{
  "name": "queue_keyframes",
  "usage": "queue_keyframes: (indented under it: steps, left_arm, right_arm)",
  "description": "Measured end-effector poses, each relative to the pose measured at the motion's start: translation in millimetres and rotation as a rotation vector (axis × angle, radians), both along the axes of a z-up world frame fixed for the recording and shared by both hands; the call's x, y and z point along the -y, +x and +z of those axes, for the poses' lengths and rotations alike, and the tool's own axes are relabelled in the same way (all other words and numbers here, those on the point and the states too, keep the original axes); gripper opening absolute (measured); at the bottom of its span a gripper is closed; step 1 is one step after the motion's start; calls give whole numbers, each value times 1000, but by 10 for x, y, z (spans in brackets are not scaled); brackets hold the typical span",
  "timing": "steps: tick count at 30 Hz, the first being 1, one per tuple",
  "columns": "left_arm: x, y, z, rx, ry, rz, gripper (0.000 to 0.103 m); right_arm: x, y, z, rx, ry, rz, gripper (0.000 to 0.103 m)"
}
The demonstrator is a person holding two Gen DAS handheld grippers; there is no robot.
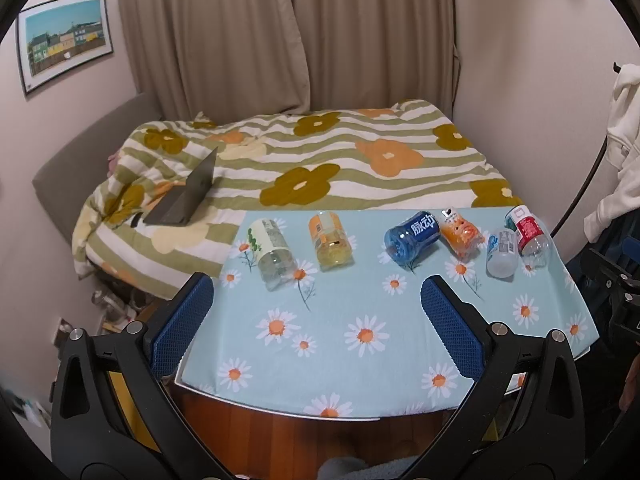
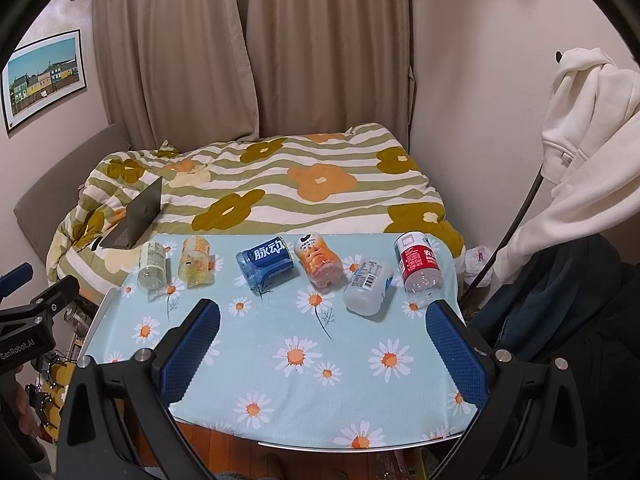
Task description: Flip cup upright
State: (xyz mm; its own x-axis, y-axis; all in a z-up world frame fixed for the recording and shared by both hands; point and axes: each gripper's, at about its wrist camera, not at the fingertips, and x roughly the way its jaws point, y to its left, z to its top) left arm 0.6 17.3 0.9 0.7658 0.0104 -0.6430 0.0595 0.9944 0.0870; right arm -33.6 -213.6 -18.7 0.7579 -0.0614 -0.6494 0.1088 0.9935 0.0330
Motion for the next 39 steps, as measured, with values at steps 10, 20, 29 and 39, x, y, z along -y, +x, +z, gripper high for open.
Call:
queue_keyframes:
  steps: [10, 20, 29, 39]
  left_arm:
    - [5, 9, 3, -1, 0, 0, 103]
    - [6, 12, 5, -2, 0, 0, 103]
    - [2, 19, 10, -2, -2, -2, 103]
    - [7, 38, 4, 1, 1, -8, 103]
  right_arm:
    - [3, 1, -5, 0, 1, 0, 103]
    - [2, 5, -6, -1, 2, 0, 103]
    - [-5, 7, -4, 0, 4, -1, 103]
    - [-10, 18, 0, 0, 3, -1, 103]
